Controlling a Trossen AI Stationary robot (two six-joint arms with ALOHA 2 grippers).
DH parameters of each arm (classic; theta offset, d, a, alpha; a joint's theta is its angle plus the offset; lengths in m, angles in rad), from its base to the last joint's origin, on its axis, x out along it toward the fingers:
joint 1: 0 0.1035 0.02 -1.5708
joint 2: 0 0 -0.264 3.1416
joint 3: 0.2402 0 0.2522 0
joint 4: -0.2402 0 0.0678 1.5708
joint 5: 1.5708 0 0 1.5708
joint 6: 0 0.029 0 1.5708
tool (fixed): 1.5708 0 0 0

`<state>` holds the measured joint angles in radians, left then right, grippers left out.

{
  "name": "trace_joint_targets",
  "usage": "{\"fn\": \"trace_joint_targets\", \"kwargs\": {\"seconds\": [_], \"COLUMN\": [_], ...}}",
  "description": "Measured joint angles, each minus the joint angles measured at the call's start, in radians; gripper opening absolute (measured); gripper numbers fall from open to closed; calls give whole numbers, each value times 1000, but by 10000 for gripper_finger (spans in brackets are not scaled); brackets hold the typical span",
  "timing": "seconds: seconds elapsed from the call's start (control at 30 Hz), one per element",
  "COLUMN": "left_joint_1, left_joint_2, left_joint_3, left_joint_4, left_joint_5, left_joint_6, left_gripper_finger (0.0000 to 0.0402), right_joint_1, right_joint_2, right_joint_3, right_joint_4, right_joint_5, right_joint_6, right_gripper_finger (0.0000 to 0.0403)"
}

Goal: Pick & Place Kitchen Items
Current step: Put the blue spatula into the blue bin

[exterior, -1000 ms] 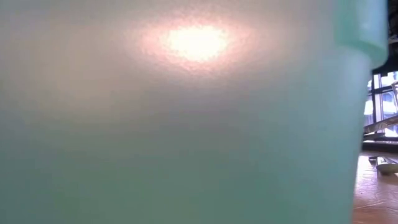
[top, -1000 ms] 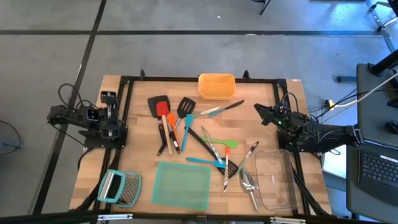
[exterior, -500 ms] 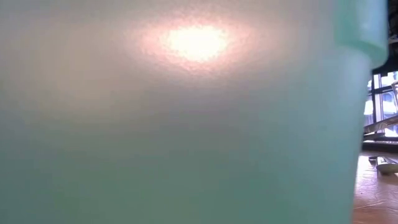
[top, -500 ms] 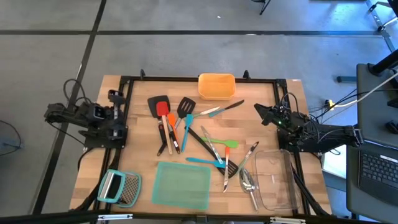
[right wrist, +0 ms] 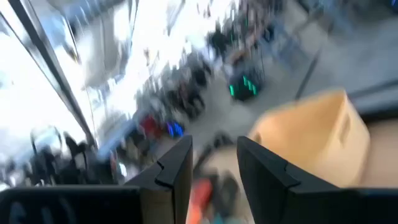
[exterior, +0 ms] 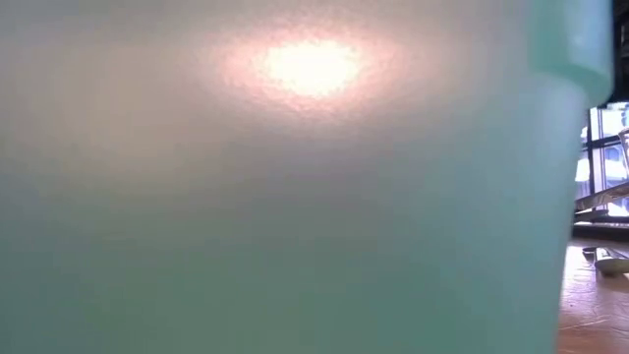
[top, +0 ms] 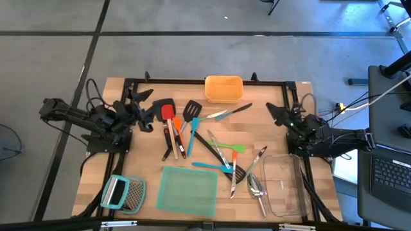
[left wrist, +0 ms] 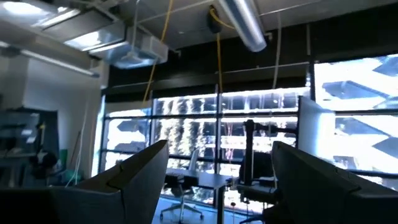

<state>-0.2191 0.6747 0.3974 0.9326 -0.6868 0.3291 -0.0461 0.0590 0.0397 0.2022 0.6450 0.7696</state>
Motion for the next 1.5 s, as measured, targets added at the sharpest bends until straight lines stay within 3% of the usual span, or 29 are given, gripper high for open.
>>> {"fn": "trace_joint_targets", "kwargs": {"seconds": [0.1, 0.3, 0.53, 0.8, 1.03, 1.23, 1.37, 1.5], "left_joint_1": [11, 52, 66, 64, 47, 6, -27, -47], "left_joint_2": [51, 128, 152, 151, 147, 135, 122, 105], "left_joint_3": [37, 63, 64, 64, 64, 64, 64, 64], "left_joint_4": [52, 56, 51, 24, 14, 6, 9, 9], "left_joint_5": [-50, -30, -73, -134, -133, -135, -170, -201], "left_joint_6": [-40, -63, 42, 51, 51, 97, 138, 156], "left_gripper_finger": [281, 281, 281, 281, 281, 281, 281, 281], "right_joint_1": [-1, -1, -1, -1, -1, -1, -1, -1], "right_joint_2": [0, 0, 0, 1, 0, 31, 141, 334], "right_joint_3": [0, 0, 0, 0, 1, 83, 194, 289], "right_joint_4": [142, 341, 261, 307, 383, 311, 184, 90], "right_joint_5": [75, 80, 43, -17, -221, -353, -451, -485], "right_joint_6": [12, 4, 52, -57, -140, -230, -294, -401], "right_gripper_finger": [128, 128, 128, 128, 128, 128, 128, 128]}}
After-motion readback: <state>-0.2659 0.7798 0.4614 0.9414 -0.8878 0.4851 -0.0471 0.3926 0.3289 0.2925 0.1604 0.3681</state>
